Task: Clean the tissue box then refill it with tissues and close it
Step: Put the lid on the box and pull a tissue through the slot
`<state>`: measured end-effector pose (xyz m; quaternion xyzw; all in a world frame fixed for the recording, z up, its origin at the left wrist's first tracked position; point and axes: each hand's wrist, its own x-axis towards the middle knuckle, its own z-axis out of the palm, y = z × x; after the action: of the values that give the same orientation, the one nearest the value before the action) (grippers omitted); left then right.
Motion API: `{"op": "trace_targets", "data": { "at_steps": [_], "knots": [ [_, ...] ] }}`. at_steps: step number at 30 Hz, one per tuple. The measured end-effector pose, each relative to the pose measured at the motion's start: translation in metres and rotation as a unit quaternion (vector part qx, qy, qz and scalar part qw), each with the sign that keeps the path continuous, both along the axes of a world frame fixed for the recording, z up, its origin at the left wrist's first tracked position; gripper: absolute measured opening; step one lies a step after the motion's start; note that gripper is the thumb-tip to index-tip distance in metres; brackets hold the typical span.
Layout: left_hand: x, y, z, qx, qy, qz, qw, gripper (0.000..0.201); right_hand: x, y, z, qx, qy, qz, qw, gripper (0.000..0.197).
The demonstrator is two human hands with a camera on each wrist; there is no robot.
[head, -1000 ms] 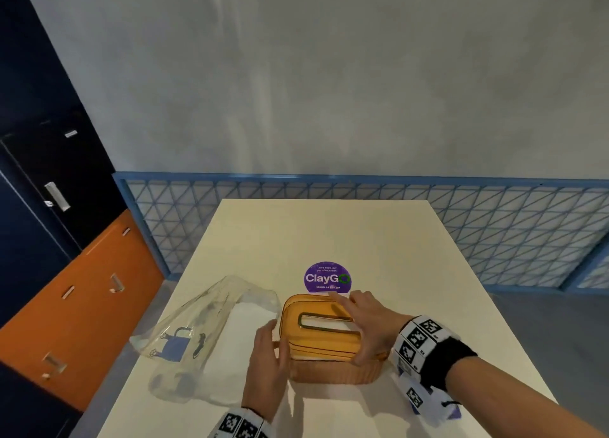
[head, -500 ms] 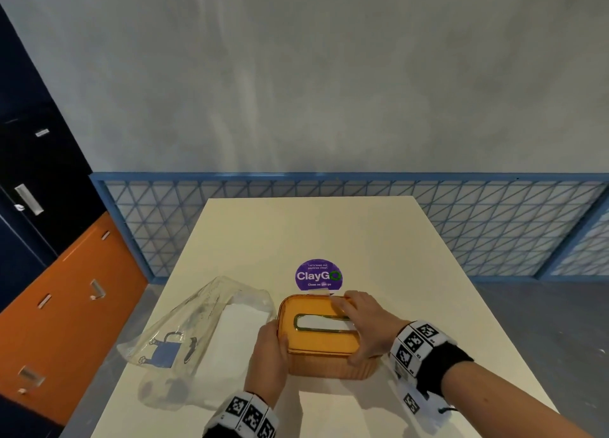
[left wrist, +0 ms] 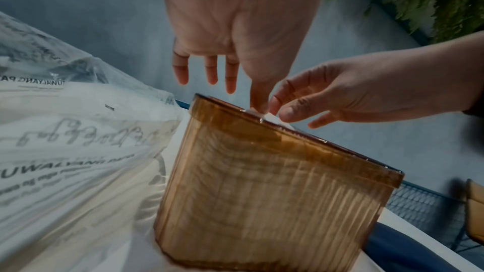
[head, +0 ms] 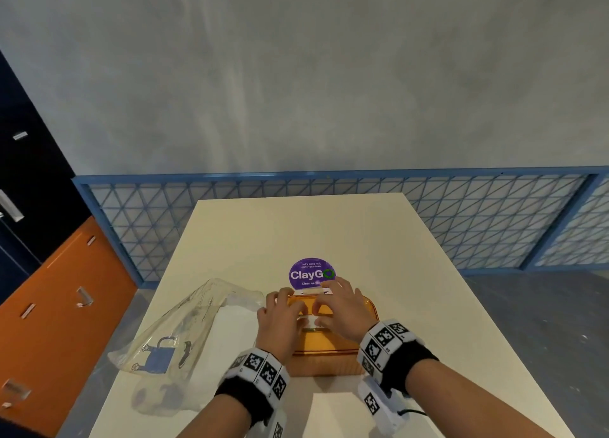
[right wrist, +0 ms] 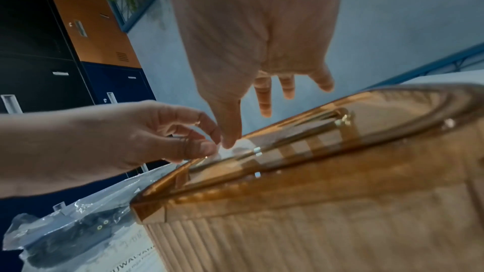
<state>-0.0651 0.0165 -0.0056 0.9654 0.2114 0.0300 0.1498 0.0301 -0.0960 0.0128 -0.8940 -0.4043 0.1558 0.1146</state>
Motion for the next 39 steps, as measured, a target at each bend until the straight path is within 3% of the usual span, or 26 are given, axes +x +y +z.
{"op": "trace_targets", "data": {
  "at_steps": [4,10,15,17,20,23,27,31,36,39],
  "knots": [
    [0.005,0.002,-0.004,-0.002,0.005,-0.011,1.0,0.02,-0.004,0.002,-0.006,0.005,-0.005,-0.024,1.0,0.019],
    [0.006,0.004,-0.001,-0.01,-0.013,-0.058,0.998,0.014,-0.004,0.0,-0.003,0.017,-0.024,0.008,1.0,0.015],
    [0.001,0.011,0.009,-0.095,-0.004,-0.108,0.99,0.01,0.0,-0.01,0.013,0.004,0.023,0.045,0.999,0.029],
    [0.004,0.016,0.014,-0.068,0.041,-0.14,0.987,0.012,0.005,-0.012,0.015,-0.026,0.031,0.055,0.998,0.037],
    [0.012,0.025,0.021,0.05,0.125,-0.187,0.973,0.022,0.016,-0.014,0.022,-0.091,-0.004,0.078,0.993,0.028],
    [0.015,0.029,0.024,0.084,0.117,-0.21,0.967,0.023,0.028,-0.021,0.026,-0.144,-0.048,0.088,0.985,0.021],
    [0.013,0.029,0.023,0.059,0.078,-0.205,0.974,0.022,0.035,-0.031,0.025,-0.126,-0.052,0.082,0.987,0.019],
    [0.009,0.04,0.02,0.074,0.122,-0.19,0.971,0.023,0.036,-0.042,0.023,-0.13,-0.03,0.071,0.989,0.022],
    [0.009,0.048,0.02,-0.023,0.081,-0.152,0.985,0.019,0.042,-0.046,0.032,-0.062,-0.005,0.01,0.998,0.021],
    [0.007,0.052,0.019,-0.061,0.065,-0.148,0.985,0.006,0.045,-0.05,0.028,-0.045,0.014,-0.01,0.999,0.022]
  ]
}}
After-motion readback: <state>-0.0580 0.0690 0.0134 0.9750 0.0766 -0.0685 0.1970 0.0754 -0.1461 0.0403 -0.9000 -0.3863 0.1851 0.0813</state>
